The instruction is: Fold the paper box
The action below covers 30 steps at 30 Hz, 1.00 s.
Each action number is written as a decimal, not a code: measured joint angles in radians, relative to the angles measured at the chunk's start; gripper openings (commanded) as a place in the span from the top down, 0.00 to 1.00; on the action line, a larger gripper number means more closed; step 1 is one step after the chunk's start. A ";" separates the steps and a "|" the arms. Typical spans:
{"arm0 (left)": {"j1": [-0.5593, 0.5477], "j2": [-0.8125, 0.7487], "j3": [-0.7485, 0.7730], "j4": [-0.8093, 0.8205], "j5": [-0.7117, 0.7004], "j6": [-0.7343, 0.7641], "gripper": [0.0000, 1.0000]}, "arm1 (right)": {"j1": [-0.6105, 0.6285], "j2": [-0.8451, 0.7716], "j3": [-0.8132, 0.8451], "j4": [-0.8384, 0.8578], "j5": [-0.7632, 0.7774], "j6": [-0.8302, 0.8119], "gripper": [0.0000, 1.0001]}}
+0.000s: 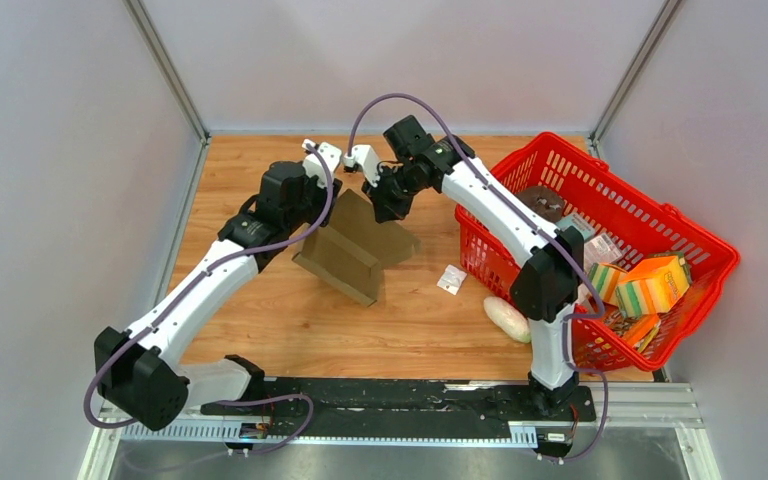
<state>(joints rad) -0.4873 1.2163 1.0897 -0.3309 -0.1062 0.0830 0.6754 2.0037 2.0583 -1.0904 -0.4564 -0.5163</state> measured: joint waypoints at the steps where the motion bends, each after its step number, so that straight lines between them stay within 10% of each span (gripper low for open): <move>1: 0.000 0.004 0.003 0.003 0.003 0.003 0.56 | -0.002 -0.002 -0.004 0.002 -0.006 -0.002 1.00; 15: 0.012 0.023 -0.011 0.044 0.119 0.039 0.90 | -0.014 -0.029 -0.042 0.008 -0.037 -0.008 0.99; 19: 0.012 0.023 -0.016 0.039 0.166 0.048 1.00 | -0.030 -0.030 -0.048 0.015 -0.045 0.003 0.80; 23: 0.008 0.013 -0.045 0.064 0.183 0.041 1.00 | -0.043 -0.031 -0.057 0.031 -0.072 0.035 0.35; 30: 0.005 -0.082 -0.202 0.133 0.076 -0.063 1.00 | -0.056 -0.105 -0.167 0.152 -0.006 0.151 0.19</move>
<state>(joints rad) -0.4828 1.1347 0.8875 -0.1978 -0.0307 0.0204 0.6197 1.8992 1.8908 -0.9386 -0.4629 -0.3656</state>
